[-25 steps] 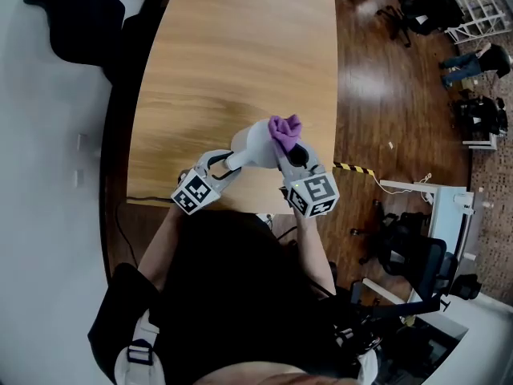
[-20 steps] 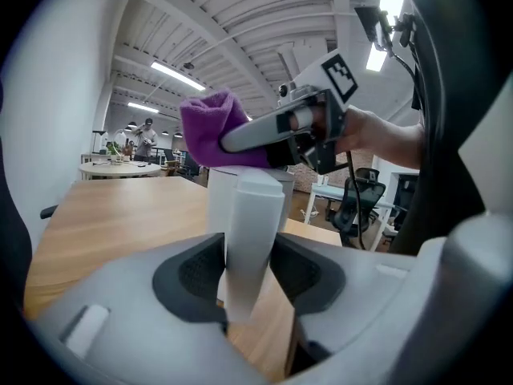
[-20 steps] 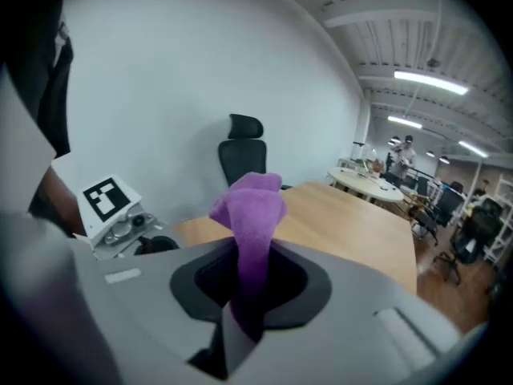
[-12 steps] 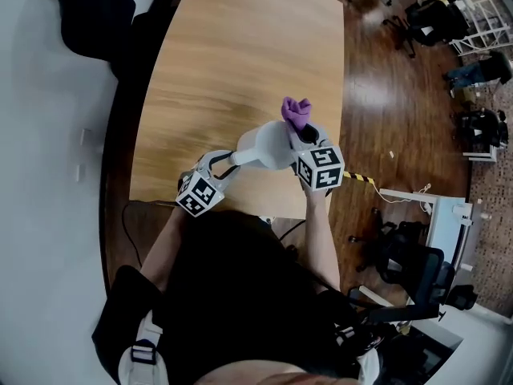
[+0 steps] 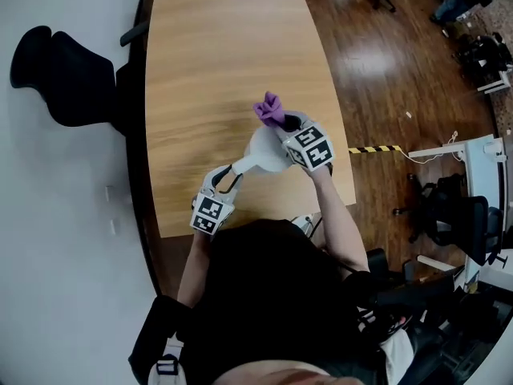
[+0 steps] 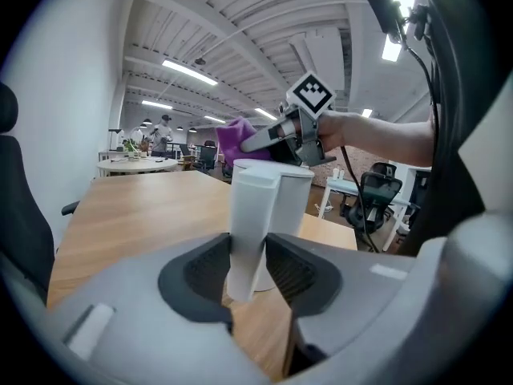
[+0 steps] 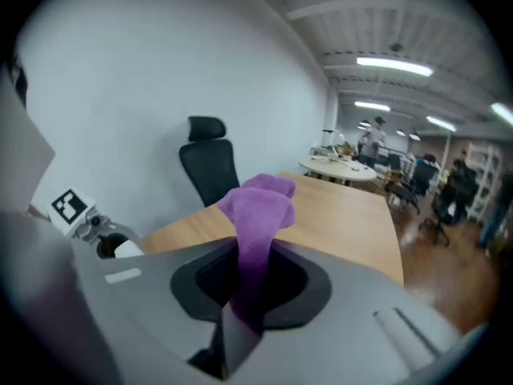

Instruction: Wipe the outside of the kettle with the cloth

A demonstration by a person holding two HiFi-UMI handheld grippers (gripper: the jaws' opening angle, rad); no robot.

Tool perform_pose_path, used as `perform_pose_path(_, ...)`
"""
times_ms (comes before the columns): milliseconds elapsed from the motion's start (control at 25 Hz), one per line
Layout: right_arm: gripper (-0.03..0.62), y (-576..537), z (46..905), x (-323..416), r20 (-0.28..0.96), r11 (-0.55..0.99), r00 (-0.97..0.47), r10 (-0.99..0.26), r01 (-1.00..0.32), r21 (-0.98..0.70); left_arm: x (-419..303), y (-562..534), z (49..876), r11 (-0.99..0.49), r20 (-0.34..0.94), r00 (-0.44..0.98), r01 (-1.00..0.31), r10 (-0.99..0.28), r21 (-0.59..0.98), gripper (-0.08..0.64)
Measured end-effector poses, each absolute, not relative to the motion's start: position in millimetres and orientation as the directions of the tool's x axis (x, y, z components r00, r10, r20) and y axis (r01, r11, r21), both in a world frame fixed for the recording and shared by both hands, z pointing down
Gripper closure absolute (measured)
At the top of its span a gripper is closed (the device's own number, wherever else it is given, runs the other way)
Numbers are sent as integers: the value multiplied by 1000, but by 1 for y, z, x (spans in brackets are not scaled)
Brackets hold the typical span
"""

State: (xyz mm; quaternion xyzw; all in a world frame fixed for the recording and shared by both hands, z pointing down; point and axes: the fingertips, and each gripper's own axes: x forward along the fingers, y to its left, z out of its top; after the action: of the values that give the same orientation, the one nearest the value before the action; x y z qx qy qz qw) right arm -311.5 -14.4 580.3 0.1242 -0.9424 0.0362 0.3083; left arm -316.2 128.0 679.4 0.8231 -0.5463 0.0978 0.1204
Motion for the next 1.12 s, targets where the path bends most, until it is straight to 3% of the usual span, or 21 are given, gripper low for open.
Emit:
perform_pose_path(160,537,-69,636,-223,638,847,-697,-329,-516,-127,-325,126,693,-384,307,392,-919,-867,88,508)
perform_pose_path(360,537,-61,657,-151,394,632,-847,-358,-530,-565,-344,124,682,-331,332,370,-928,-868,170,522)
perform_pose_path(440,537,-53,668,-118,274,521,-886,-374,-445,-728,-346,129,663,-242,313,294,-951,-903,194,543)
perform_pose_path(520,538,-44,662,-95,94,477,-924,-371,-277,-835,-334,127,623,-193,260,239,-962,-935,191,543)
perform_pose_path(640,538,-38,622,-92,-229,528,-917,-326,24,-849,-282,94,554,-299,210,312,-950,-927,92,540)
perform_pose_path(760,539,-55,613,-98,-341,432,-856,-388,158,-888,-230,41,524,-406,282,378,-912,-882,-49,442)
perform_pose_path(880,540,-77,651,-112,-294,211,-865,-407,224,-951,-199,-9,551,-410,399,339,-906,-852,-107,410)
perform_pose_path(1000,540,-64,708,-128,-47,-65,-923,-381,77,-995,-197,-23,589,-388,501,254,-904,-827,-183,399)
perform_pose_path(1120,541,-77,761,-142,-19,-34,-937,-350,33,-999,-195,-37,599,-386,511,221,-891,-831,-241,405)
